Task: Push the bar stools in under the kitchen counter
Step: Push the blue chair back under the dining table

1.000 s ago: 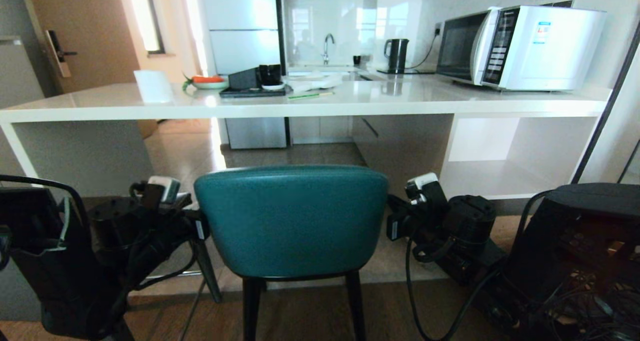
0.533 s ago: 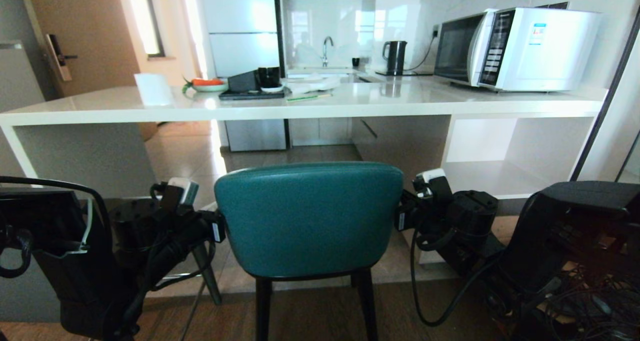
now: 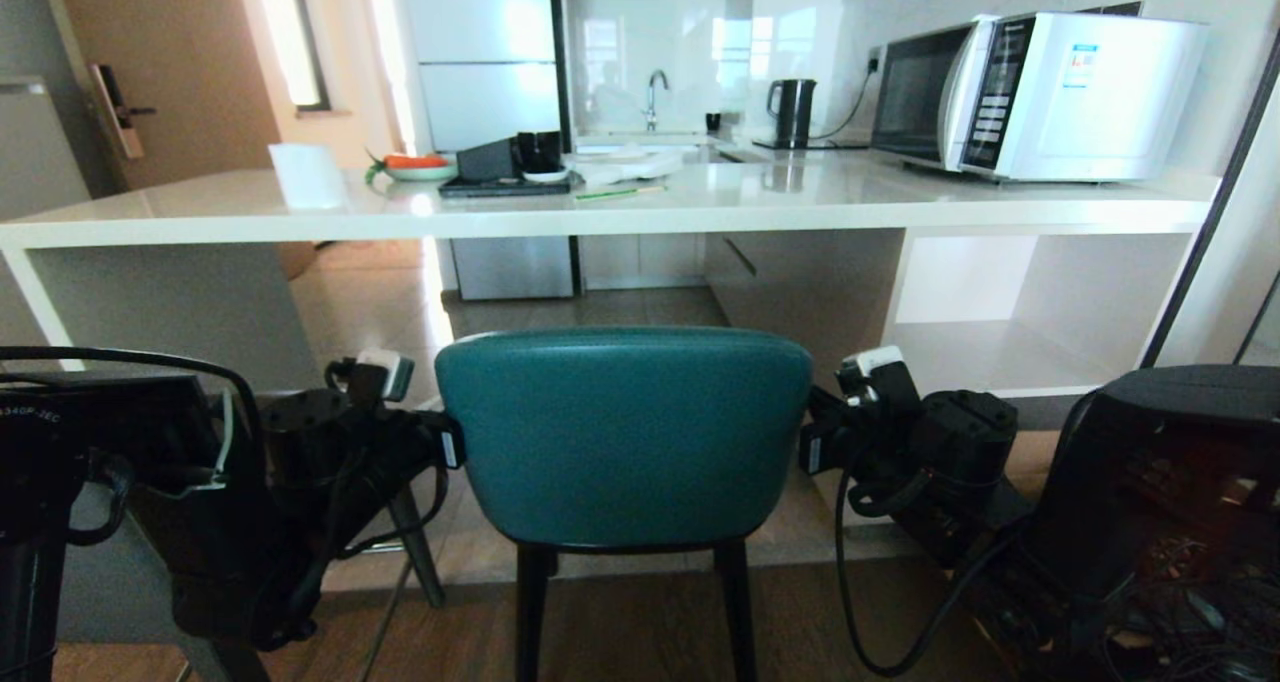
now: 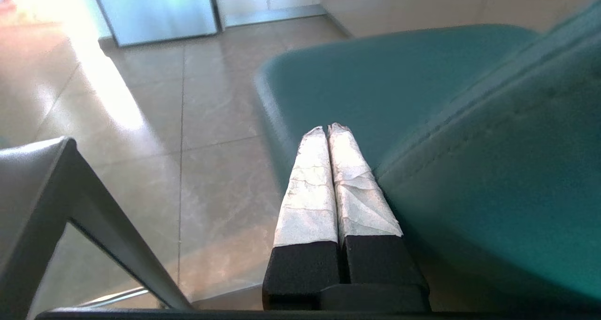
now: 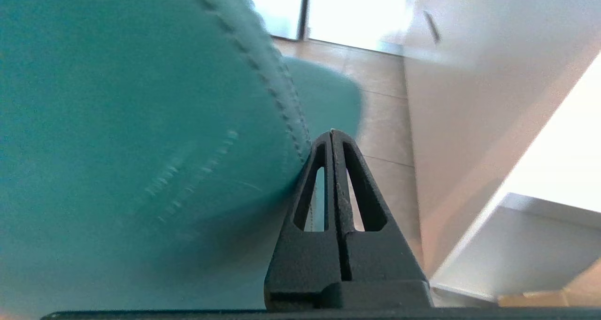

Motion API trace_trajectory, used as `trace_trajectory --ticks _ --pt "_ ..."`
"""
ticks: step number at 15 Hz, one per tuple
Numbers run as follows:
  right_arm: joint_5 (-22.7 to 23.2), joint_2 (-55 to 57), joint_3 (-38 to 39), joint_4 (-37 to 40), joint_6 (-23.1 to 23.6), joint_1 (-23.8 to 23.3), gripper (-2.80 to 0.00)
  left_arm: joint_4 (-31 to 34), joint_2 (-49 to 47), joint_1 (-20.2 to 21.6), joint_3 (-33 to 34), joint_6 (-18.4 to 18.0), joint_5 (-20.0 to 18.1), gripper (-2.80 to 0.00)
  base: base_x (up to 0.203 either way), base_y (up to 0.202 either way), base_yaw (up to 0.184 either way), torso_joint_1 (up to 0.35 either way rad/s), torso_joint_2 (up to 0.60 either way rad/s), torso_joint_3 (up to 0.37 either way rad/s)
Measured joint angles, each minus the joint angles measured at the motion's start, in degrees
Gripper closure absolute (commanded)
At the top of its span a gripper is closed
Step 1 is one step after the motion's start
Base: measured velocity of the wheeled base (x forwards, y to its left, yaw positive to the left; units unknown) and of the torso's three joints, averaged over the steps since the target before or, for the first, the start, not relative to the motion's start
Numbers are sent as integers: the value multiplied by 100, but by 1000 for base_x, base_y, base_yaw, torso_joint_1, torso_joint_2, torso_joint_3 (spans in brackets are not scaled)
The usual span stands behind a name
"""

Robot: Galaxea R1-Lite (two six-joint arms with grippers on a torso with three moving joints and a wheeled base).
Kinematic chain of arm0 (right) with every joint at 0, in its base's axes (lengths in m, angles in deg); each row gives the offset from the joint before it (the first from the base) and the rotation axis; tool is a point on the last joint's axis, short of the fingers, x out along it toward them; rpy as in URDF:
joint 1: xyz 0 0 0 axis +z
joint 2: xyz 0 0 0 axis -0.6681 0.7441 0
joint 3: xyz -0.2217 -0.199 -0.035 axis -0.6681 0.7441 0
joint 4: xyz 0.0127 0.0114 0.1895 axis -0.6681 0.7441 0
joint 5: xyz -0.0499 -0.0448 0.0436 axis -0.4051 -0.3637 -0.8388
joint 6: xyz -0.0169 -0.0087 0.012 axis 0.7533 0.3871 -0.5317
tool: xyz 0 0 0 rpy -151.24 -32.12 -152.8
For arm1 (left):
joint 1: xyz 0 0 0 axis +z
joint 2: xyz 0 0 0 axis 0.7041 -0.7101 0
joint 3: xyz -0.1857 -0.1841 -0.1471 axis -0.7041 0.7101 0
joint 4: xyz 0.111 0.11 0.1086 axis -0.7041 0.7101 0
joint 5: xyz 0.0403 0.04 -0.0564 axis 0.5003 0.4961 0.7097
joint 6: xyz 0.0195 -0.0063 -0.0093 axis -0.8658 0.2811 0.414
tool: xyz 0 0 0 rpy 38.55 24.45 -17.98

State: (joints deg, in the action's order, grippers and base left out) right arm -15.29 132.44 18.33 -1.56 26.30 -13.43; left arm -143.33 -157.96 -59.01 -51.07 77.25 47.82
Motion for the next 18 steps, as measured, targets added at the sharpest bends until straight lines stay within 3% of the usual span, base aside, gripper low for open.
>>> trace_trajectory --ticks 11,18 --pt "28 444 -717 11 148 -62 0 -6 337 -16 641 -22 102 0 0 0 0 0 0 0" --pt "-11 433 -596 -11 134 -60 0 51 387 43 244 -32 224 0 0 0 0 0 0 0"
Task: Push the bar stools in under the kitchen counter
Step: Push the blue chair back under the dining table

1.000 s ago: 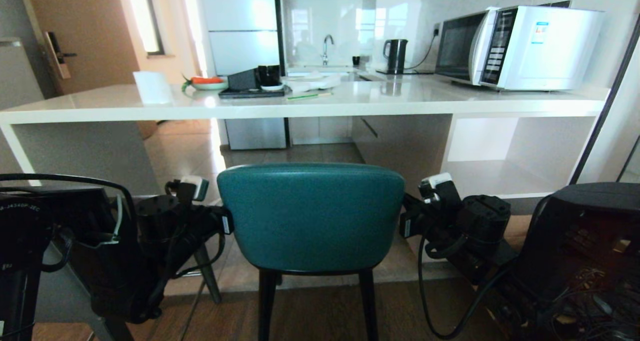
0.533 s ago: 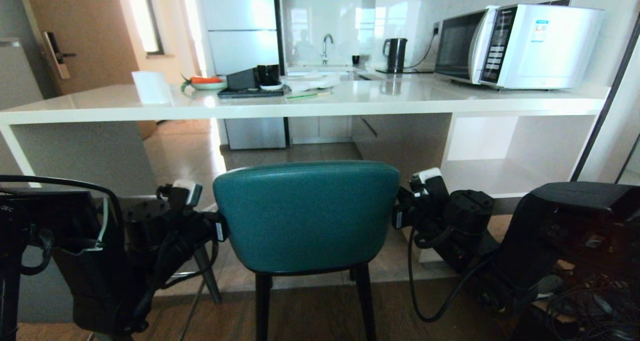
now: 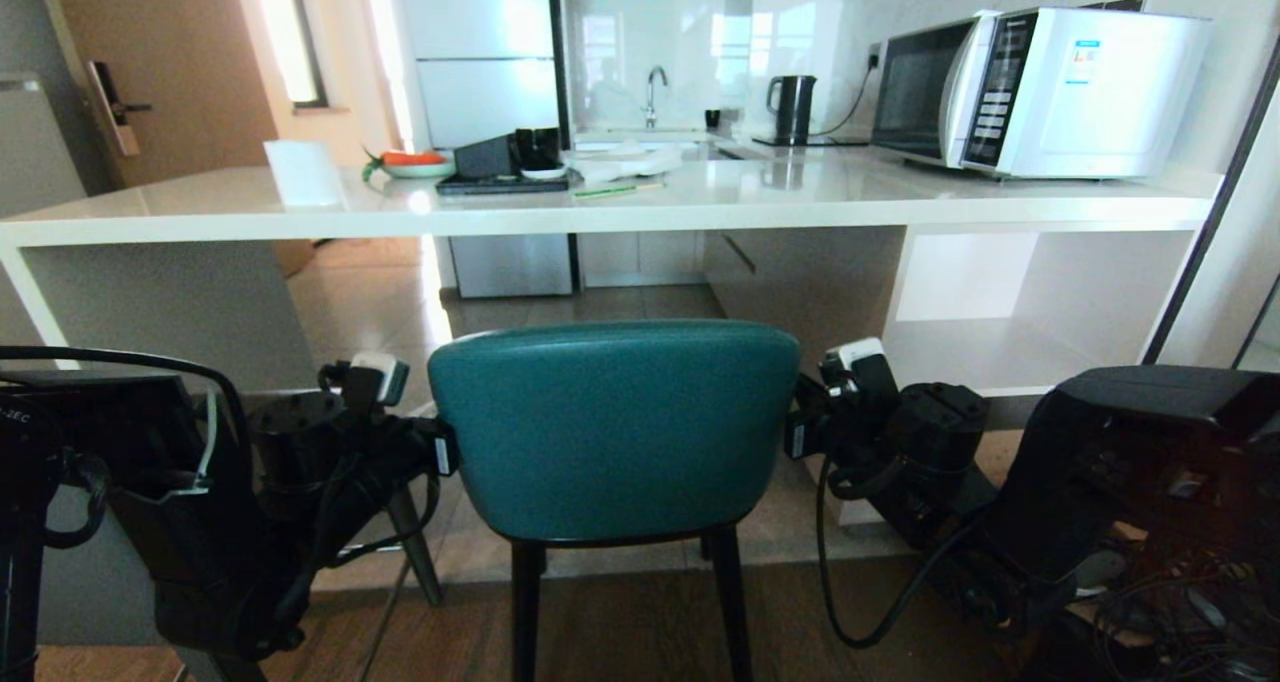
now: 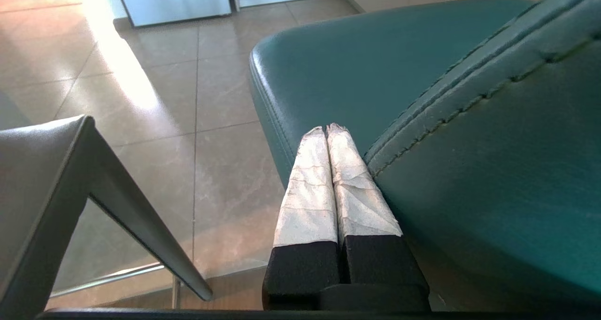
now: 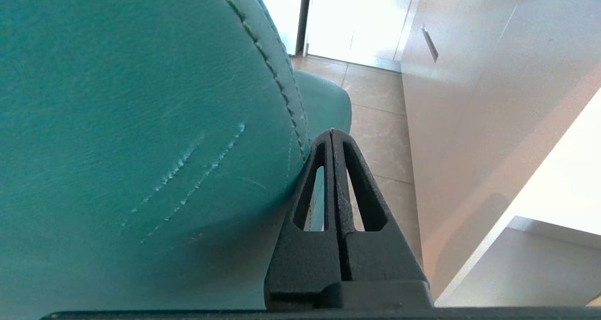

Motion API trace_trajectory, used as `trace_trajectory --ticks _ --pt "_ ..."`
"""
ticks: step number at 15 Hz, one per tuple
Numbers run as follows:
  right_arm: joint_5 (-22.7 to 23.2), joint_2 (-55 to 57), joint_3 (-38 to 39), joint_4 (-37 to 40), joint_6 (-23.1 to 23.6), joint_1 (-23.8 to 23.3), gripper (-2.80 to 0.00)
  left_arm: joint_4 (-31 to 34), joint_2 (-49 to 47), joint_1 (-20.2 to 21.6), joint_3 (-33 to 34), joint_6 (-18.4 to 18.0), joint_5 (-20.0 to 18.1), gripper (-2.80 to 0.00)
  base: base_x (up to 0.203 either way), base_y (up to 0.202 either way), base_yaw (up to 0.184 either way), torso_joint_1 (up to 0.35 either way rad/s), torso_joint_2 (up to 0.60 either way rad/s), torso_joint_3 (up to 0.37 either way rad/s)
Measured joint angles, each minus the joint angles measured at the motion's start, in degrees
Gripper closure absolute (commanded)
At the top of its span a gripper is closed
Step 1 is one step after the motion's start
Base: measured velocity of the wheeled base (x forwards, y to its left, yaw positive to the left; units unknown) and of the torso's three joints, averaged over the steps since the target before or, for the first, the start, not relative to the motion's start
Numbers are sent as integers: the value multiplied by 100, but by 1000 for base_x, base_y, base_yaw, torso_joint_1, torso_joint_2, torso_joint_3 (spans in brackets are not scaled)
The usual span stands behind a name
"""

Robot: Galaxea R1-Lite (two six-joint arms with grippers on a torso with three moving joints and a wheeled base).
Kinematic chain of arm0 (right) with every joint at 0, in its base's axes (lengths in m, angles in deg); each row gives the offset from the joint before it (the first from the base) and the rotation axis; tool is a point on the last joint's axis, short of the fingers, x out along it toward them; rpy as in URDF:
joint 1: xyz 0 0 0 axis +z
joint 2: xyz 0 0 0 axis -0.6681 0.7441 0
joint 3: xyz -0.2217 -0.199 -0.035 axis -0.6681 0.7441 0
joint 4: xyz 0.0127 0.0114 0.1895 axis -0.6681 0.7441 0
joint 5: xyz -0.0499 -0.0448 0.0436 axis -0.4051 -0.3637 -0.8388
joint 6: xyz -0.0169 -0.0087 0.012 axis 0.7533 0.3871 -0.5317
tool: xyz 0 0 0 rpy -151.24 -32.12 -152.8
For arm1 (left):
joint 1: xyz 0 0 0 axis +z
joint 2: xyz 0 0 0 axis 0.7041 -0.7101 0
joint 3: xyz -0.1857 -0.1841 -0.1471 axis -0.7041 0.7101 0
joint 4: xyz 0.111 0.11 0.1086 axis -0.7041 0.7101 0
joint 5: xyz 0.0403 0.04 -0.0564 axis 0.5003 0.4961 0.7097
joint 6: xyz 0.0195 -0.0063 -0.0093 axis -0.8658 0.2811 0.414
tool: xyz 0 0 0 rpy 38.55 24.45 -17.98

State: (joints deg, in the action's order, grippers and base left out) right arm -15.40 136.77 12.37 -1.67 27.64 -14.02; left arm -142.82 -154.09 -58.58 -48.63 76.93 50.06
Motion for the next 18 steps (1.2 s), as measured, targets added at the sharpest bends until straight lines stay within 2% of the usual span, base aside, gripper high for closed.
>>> trace_trajectory --ticks 12,18 --pt "-129 -24 12 28 -3 46 0 -54 14 -20 71 -11 58 0 0 0 0 0 0 0" --pt "-92 -13 15 41 -2 52 0 -68 -13 11 146 -11 121 0 164 0 0 -4 1 5"
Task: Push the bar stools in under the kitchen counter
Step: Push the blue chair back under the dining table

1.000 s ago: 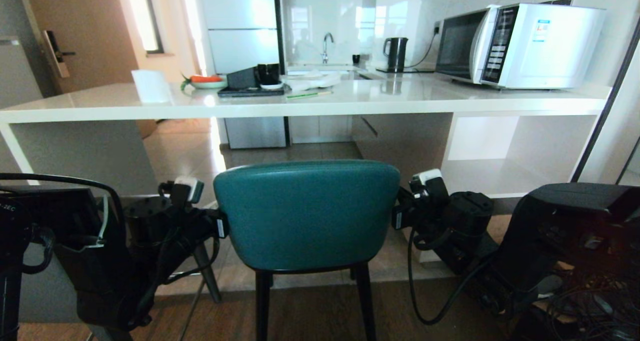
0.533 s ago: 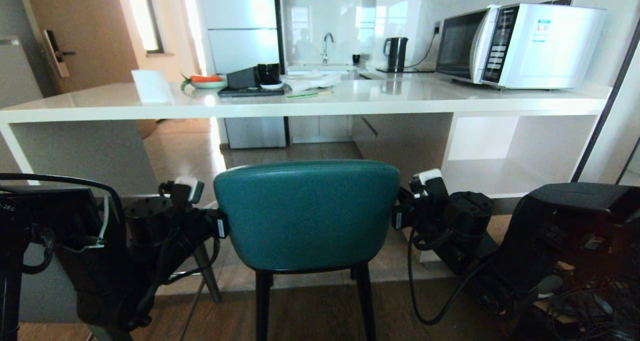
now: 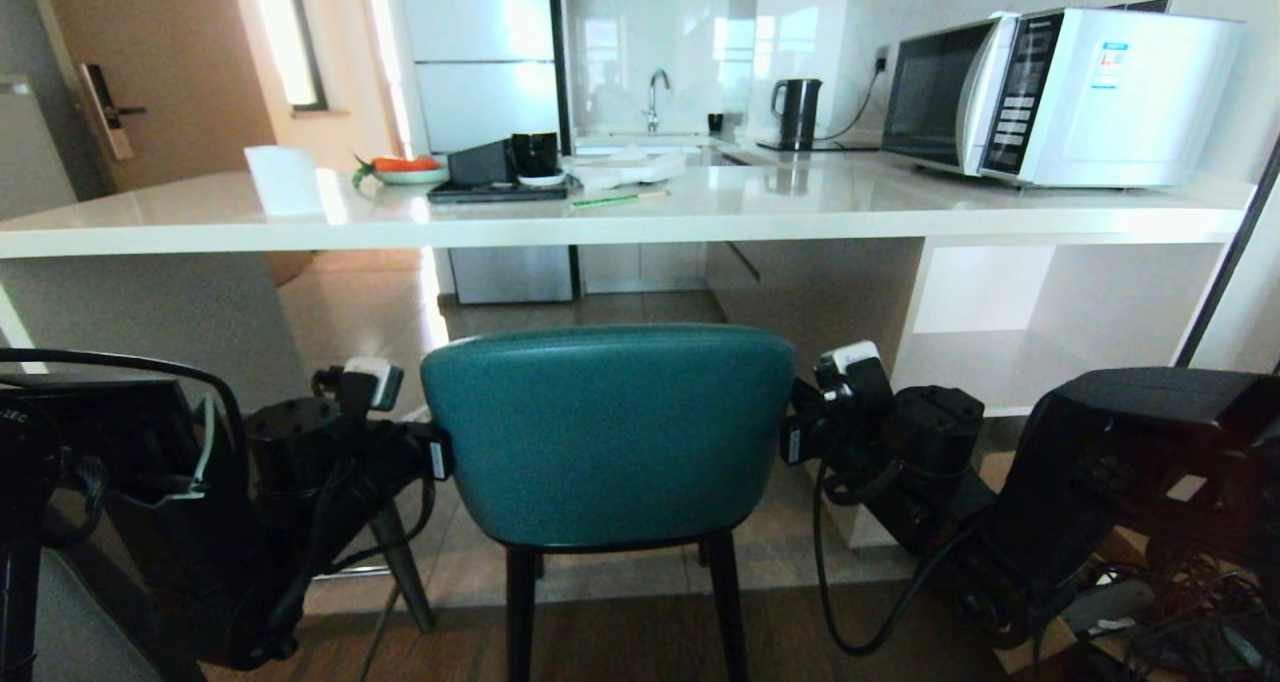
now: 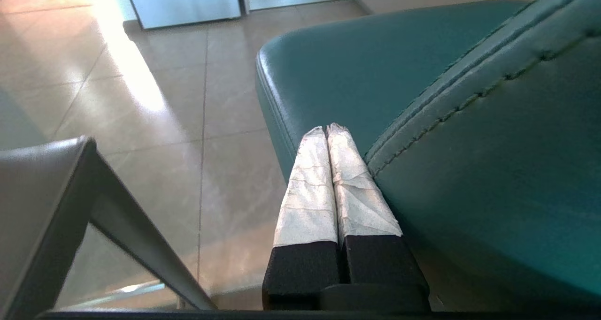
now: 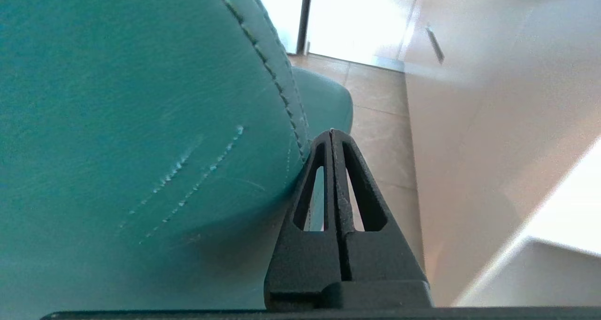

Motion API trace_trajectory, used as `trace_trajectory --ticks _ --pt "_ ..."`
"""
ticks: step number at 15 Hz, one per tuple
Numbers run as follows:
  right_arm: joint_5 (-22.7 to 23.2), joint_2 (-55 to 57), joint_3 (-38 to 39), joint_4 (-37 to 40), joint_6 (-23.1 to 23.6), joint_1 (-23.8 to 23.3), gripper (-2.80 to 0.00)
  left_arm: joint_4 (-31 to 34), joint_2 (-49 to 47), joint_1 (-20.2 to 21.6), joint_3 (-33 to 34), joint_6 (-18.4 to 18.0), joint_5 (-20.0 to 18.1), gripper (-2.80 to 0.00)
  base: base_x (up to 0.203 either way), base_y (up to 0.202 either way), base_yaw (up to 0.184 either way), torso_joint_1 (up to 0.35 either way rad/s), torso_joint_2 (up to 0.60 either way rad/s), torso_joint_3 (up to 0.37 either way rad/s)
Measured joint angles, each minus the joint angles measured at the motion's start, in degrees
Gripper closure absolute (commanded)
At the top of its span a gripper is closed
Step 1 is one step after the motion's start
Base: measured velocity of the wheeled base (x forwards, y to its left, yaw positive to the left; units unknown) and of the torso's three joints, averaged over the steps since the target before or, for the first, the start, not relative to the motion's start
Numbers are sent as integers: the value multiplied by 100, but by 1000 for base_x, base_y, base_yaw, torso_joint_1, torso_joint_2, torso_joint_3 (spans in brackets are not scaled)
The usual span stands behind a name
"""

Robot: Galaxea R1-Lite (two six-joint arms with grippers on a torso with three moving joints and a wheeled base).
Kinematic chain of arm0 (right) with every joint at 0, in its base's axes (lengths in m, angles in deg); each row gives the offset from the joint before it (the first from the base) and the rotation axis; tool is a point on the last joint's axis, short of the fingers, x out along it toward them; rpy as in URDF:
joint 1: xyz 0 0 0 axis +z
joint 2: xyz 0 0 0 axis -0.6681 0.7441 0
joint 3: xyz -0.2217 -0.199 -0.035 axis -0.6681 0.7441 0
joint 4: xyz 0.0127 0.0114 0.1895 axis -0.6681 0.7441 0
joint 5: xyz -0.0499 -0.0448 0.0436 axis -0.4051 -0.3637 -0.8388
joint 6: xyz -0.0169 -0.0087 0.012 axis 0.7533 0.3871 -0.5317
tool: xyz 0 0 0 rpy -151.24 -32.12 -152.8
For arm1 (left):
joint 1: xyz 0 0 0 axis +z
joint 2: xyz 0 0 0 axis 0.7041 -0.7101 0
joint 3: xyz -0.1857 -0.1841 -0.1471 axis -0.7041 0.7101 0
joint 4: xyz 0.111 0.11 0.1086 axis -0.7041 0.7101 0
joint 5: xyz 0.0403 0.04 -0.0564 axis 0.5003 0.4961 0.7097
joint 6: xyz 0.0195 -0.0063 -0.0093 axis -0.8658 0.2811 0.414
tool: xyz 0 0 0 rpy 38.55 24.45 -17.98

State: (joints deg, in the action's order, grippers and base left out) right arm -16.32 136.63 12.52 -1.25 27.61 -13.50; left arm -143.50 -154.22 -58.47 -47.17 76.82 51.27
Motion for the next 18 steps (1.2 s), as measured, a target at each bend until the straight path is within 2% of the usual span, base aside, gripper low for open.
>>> trace_trajectory --ticks 6,11,18 --pt "-29 13 0 -10 0 0 0 5 -31 -1 -11 -12 -8 0 190 0 2 2 1 4" --pt "-38 -22 16 -13 -2 -23 0 33 -205 -54 -454 -91 -21 0 179 0 2 3 5 0" --pt "-35 -100 -2 12 0 -105 0 24 -496 -78 -922 -130 -19 0 9 0 0 2 0 -1"
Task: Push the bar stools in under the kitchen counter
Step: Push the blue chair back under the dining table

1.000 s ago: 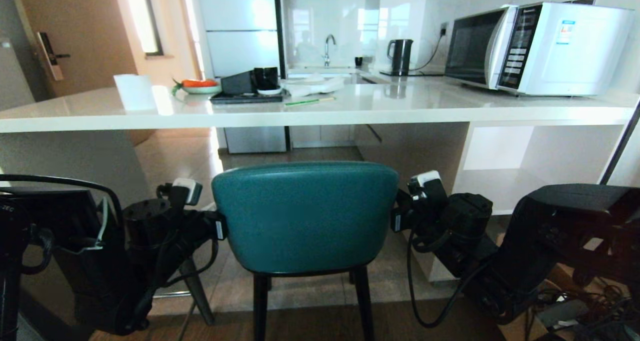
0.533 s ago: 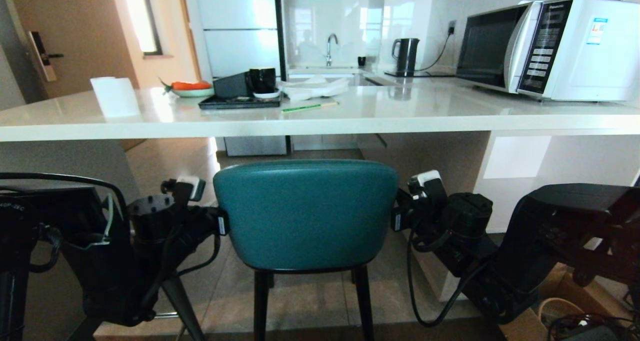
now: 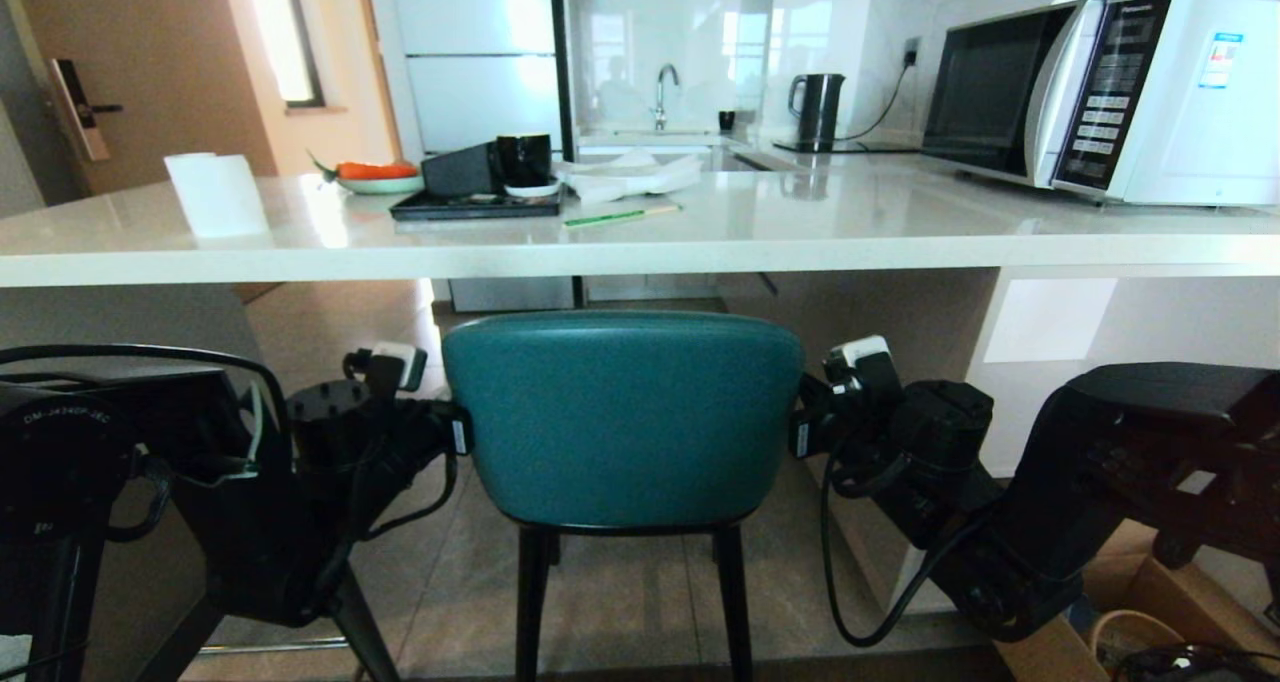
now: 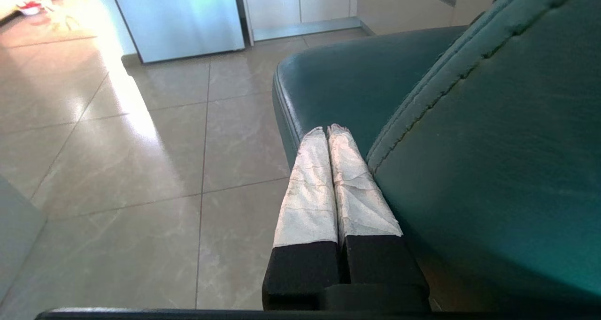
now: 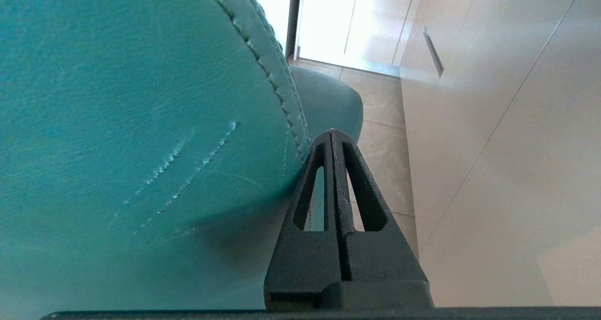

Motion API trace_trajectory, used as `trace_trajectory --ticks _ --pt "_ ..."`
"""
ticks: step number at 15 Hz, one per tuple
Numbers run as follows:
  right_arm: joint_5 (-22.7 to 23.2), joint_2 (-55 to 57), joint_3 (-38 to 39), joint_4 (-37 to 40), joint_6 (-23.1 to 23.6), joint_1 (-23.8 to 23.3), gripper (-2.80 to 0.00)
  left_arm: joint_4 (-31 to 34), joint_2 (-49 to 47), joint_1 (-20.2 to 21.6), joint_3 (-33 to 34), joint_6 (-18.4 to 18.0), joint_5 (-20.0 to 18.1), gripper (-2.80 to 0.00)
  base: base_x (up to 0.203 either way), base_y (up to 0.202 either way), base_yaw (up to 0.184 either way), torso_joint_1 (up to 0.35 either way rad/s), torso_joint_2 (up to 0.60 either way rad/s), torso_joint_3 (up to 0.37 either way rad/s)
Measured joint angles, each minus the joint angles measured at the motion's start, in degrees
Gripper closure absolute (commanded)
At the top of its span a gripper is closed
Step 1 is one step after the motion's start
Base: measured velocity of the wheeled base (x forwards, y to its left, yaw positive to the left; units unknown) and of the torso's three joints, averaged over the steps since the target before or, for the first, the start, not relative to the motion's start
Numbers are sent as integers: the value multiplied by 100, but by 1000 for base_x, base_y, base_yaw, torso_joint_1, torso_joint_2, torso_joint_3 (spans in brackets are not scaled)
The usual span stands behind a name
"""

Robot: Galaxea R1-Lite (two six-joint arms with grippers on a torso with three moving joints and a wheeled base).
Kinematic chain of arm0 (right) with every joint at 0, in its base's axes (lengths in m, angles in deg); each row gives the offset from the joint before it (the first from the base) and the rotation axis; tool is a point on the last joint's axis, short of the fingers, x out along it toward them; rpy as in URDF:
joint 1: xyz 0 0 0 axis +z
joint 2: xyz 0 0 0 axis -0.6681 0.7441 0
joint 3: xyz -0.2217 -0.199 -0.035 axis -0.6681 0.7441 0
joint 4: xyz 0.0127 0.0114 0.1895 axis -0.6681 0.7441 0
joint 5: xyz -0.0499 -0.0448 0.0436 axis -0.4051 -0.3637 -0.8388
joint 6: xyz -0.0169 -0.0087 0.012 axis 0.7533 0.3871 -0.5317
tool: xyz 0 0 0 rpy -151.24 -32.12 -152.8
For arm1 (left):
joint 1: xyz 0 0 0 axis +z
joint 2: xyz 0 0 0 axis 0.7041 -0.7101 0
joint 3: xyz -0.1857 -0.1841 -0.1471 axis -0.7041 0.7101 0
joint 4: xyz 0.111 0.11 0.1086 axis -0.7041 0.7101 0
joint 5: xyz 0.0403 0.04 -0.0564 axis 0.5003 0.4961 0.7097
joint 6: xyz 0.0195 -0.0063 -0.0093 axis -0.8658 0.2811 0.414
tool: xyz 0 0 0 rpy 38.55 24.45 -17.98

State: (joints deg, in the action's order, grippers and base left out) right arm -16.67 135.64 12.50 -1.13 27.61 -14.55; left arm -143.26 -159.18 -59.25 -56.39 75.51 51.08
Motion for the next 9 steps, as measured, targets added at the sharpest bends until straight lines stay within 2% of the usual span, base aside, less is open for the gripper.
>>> trace_trajectory --ticks 9 --pt "26 58 -117 11 9 -57 0 -11 -86 0 -59 -15 20 0 0 0 0 0 0 0"
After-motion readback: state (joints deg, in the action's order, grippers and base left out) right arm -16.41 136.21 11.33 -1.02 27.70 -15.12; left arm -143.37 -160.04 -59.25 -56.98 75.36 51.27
